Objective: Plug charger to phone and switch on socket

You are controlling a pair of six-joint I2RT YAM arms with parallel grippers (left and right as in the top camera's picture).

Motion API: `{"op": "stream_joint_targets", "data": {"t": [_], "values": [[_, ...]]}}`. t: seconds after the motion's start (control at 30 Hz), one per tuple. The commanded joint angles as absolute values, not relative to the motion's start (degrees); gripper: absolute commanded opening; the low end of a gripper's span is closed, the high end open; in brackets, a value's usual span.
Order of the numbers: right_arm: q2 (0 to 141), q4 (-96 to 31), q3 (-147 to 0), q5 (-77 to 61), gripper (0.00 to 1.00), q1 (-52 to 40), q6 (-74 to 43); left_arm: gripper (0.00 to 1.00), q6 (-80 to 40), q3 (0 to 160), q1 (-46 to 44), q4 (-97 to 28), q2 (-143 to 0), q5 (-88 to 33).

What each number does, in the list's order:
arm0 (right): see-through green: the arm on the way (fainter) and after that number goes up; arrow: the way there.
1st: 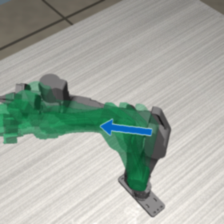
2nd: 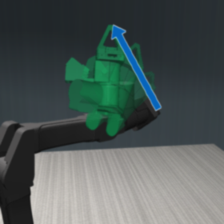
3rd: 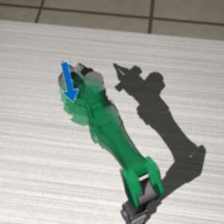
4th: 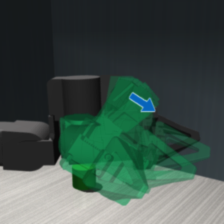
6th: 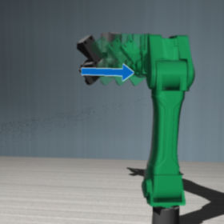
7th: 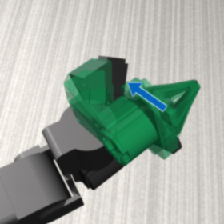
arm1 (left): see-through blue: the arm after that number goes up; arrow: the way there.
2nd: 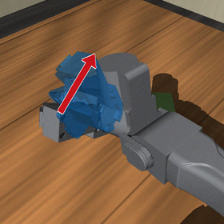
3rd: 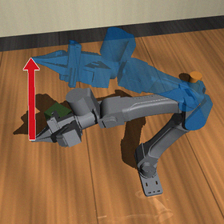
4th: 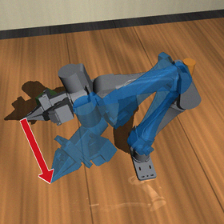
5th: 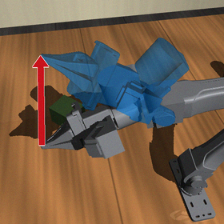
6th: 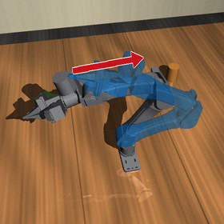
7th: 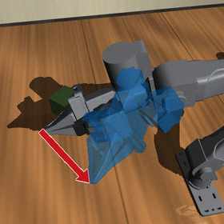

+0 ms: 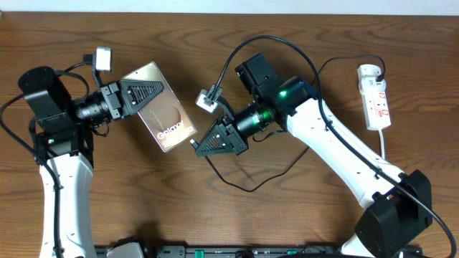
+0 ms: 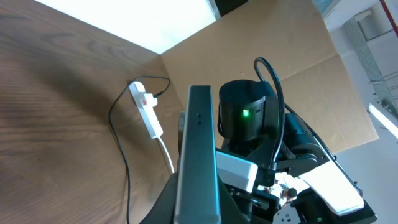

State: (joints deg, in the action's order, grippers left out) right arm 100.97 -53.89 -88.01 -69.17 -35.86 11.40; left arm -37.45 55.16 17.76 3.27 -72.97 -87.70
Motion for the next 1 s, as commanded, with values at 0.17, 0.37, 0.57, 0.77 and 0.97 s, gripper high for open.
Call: {"op": "stream_joint_targets", "data": {"t": [0.17,0.37,0.57,0.77,0.97], "values": [[103.37,-52.45,-88.27,-76.82,0.01,-36.84,11.90,0.07,-37.67,55.57,17.58,3.79,-72.38,-87.99],[105.03,-52.21,-88.27,-81.65,0.01,-36.88,14.17,0.07,-37.76,55.57,17.58,3.81,-72.38,-87.83],[105.03,-52.03,-88.27,-81.41,0.01,-36.97,15.07,0.07,-37.76,55.57,17.58,3.79,-72.38,-87.81],[105.14,-51.37,-88.27,-81.69,0.01,-36.97,15.94,0.07,-38.04,55.57,17.58,3.79,-72.38,-87.81],[105.14,-50.13,-88.27,-81.84,0.01,-36.97,15.94,0.07,-38.87,55.57,17.58,3.79,-72.38,-87.83]]}}
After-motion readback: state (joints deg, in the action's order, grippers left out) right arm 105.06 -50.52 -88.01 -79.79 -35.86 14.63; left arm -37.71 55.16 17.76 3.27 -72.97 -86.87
